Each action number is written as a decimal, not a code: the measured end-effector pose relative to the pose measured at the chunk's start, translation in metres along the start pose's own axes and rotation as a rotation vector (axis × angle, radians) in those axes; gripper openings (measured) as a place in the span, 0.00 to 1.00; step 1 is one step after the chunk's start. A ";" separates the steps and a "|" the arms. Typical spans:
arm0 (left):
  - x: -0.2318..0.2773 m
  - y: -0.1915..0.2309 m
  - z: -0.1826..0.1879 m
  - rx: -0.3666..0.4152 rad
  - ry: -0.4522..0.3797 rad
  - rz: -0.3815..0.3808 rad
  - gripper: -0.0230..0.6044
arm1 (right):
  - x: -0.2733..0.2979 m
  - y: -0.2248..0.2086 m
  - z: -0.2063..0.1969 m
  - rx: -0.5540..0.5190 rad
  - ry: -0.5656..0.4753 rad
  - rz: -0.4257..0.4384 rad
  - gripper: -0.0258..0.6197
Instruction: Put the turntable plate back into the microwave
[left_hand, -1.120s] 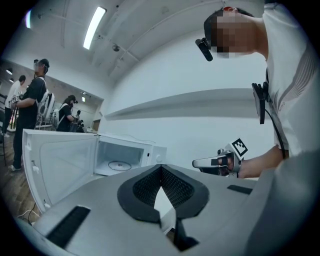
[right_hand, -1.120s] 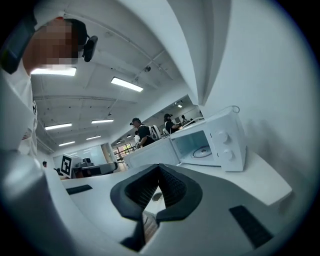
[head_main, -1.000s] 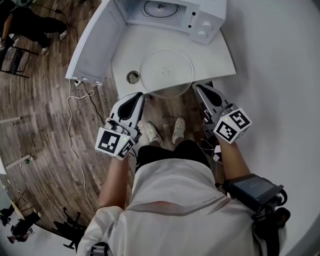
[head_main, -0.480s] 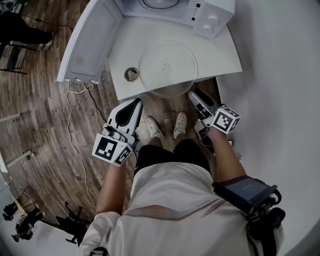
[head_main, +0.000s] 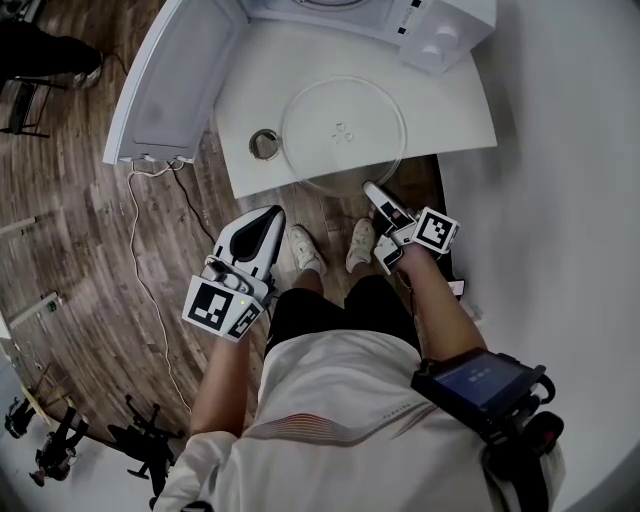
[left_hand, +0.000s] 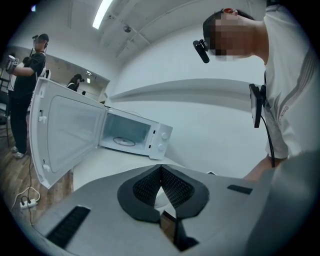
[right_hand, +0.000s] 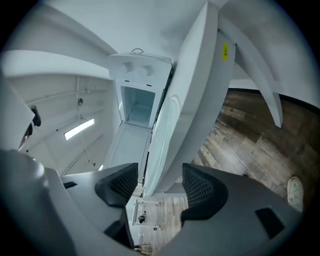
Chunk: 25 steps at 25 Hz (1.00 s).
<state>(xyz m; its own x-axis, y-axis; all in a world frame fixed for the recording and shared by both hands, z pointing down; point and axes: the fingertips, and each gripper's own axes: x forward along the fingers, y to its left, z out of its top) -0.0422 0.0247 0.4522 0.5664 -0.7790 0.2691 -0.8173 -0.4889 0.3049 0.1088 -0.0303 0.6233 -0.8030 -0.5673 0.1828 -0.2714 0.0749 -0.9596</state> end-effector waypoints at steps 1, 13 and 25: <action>0.000 0.002 -0.002 -0.004 0.001 0.000 0.05 | 0.004 -0.003 -0.002 0.004 0.002 -0.003 0.44; 0.002 0.009 -0.013 0.009 0.029 -0.026 0.05 | 0.032 0.000 -0.008 0.045 -0.017 0.041 0.29; -0.002 0.019 -0.014 0.001 0.035 -0.039 0.05 | 0.043 0.003 -0.011 0.151 -0.072 0.076 0.10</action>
<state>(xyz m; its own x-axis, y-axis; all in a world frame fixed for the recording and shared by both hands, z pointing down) -0.0576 0.0221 0.4699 0.6013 -0.7450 0.2887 -0.7945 -0.5192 0.3150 0.0673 -0.0454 0.6305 -0.7766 -0.6224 0.0978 -0.1240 -0.0012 -0.9923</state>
